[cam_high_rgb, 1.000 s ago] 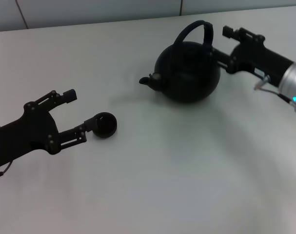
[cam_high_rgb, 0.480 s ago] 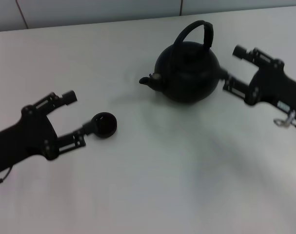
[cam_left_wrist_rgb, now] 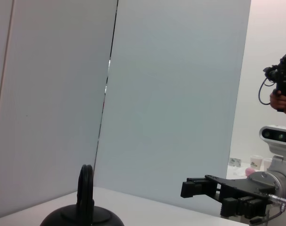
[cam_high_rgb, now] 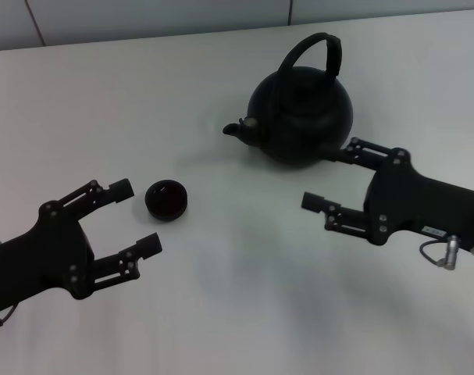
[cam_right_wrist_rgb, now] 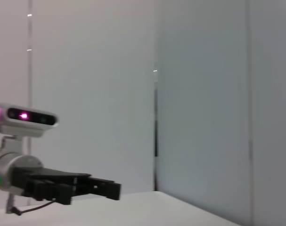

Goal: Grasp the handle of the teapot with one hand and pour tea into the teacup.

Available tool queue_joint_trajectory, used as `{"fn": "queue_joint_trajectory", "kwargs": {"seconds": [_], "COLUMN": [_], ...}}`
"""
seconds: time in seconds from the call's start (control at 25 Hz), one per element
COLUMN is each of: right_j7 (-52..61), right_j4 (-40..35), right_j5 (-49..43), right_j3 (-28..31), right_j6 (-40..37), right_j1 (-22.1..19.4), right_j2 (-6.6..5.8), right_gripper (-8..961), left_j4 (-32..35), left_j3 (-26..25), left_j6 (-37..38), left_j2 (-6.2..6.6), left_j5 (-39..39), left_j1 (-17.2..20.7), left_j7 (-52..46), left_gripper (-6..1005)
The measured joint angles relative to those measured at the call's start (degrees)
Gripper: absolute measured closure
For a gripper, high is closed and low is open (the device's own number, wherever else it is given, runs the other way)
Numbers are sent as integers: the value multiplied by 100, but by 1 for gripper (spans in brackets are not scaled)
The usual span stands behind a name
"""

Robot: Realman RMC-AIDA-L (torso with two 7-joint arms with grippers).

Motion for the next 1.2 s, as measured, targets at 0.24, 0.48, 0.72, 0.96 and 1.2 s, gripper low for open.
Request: {"fn": "queue_joint_trajectory", "kwargs": {"seconds": [0.24, 0.48, 0.72, 0.96, 1.2], "right_j7": [137, 104, 24, 19, -146], "right_j4": [105, 245, 274, 343, 348], "right_j5": [-119, -175, -187, -188, -182], "right_j3": [-4, -29, -155, -155, -153], "right_j6": [17, 95, 241, 338, 360], "right_j1": [211, 411, 488, 575, 604], "right_j2": [13, 24, 46, 50, 46], "right_gripper": [258, 258, 259, 258, 259], "left_j4": [0, -1, -3, -2, -15], "left_j3": [6, 6, 6, 6, 6], "left_j6": [4, -27, -131, -193, -206], "left_j2": [4, 6, 8, 3, -7], "left_j5": [2, 2, 2, 2, 2], "left_j1": [61, 58, 20, 13, 8], "left_j7": [2, 4, 9, 22, 27], "left_gripper": [135, 135, 136, 135, 136]}}
